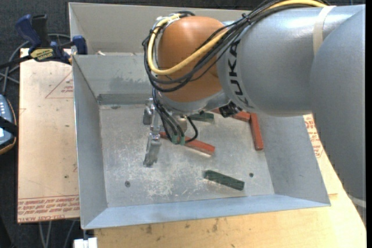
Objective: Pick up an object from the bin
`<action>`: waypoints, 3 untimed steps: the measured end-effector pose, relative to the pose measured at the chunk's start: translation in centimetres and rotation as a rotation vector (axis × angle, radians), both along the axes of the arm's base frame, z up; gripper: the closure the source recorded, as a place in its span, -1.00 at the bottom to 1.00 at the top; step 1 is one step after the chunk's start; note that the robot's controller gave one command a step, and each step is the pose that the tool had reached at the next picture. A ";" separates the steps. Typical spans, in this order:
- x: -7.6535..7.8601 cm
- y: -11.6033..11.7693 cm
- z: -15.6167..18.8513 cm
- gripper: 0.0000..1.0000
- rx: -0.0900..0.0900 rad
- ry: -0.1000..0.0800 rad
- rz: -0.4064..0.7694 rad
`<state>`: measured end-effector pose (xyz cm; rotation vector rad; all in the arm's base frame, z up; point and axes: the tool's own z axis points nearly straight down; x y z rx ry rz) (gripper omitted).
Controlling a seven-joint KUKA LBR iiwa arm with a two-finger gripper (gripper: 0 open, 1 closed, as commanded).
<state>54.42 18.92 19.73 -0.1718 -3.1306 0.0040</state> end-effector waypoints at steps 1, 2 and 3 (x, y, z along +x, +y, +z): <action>0.9 -7.9 -12.9 -1.00 0.003 -0.011 0.058; -1.1 -15.9 -4.1 -1.00 0.000 -0.014 0.087; 4.5 -17.5 -13.0 -1.00 0.003 -0.007 0.187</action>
Offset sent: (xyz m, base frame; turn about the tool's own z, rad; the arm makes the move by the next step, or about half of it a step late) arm 0.0077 -0.0773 -0.1273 -0.0623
